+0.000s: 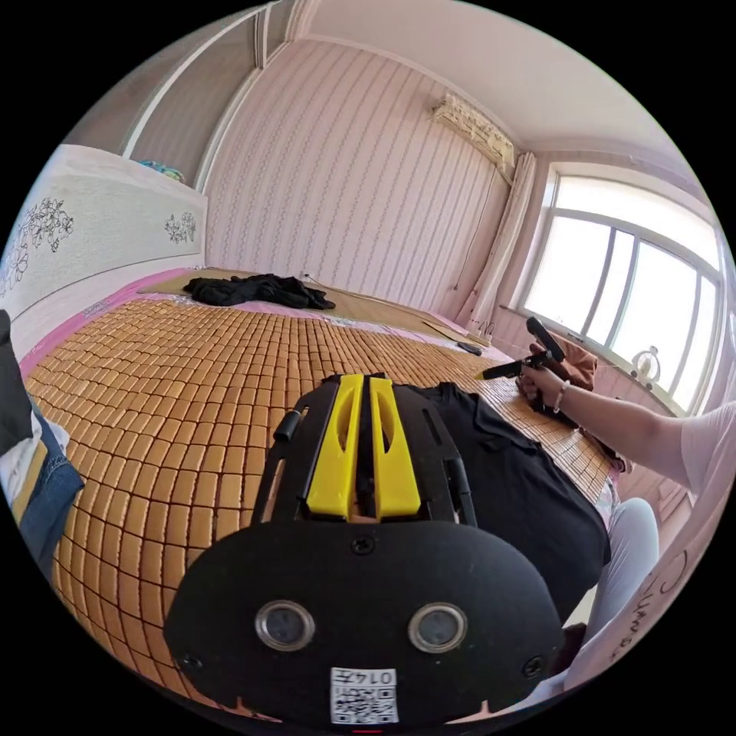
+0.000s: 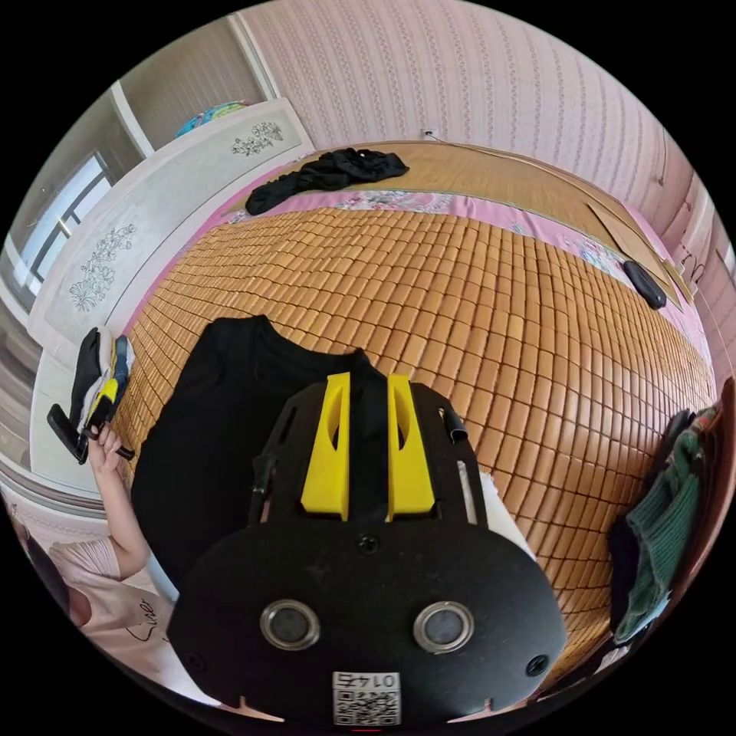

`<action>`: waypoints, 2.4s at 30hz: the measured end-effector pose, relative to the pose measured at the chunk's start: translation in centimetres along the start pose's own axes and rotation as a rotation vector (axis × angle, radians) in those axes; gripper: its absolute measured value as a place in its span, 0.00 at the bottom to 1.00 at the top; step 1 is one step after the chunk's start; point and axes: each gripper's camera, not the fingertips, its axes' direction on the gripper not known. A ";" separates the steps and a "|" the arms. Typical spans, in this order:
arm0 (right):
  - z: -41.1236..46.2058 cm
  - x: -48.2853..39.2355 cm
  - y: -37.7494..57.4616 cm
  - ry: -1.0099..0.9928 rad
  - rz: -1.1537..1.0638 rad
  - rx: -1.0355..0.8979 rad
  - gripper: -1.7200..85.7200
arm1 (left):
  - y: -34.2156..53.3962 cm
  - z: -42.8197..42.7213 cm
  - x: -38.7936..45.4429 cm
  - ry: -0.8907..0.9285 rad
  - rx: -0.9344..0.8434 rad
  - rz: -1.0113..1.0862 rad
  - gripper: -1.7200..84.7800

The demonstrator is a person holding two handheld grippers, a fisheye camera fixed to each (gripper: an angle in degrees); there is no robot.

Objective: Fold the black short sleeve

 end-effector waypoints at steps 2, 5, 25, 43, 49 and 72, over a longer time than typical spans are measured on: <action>-0.4 1.4 0.4 0.004 0.004 -0.026 0.13 | -2.8 1.8 -0.8 0.029 -0.091 0.006 0.02; -1.2 2.7 0.9 -0.025 -0.013 -0.010 0.13 | -6.3 6.5 -3.0 0.044 -0.213 -0.008 0.02; -8.7 -0.5 -7.5 -0.104 -0.055 -0.036 0.03 | -15.9 26.9 -5.3 -0.128 -0.562 -0.082 0.01; -36.1 -11.7 5.3 -0.210 -0.170 0.315 0.02 | -13.6 4.1 6.5 0.007 -0.199 0.071 0.01; -35.4 -18.3 19.5 -0.318 -0.216 0.231 0.02 | -3.2 -4.6 9.9 -0.011 -0.229 0.047 0.01; -40.0 -29.4 28.0 -0.134 -0.568 0.068 0.02 | 6.8 -11.9 9.9 -0.017 -0.345 -0.096 0.02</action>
